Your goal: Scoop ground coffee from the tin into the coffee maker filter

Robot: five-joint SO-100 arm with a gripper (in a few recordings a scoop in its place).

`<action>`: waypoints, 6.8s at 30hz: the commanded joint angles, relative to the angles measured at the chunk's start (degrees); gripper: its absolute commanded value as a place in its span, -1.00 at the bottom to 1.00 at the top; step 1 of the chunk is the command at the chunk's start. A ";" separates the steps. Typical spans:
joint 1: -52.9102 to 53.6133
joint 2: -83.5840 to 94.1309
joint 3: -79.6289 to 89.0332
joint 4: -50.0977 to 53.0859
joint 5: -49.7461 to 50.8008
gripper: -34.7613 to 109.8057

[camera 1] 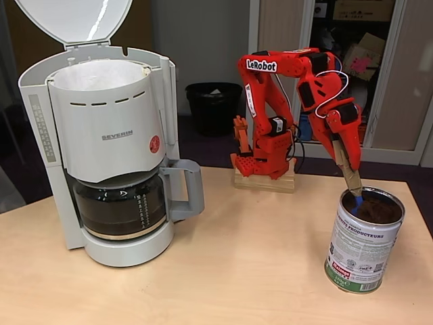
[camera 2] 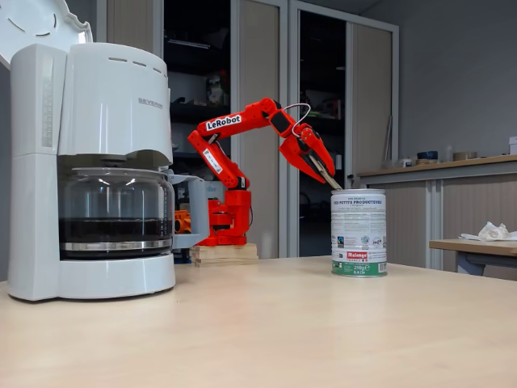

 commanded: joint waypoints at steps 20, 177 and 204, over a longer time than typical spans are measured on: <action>0.09 2.55 -2.72 4.22 -1.76 -0.52; 0.79 18.54 0.88 -16.08 -5.71 -0.52; 17.93 27.60 -6.94 -17.49 1.67 -0.52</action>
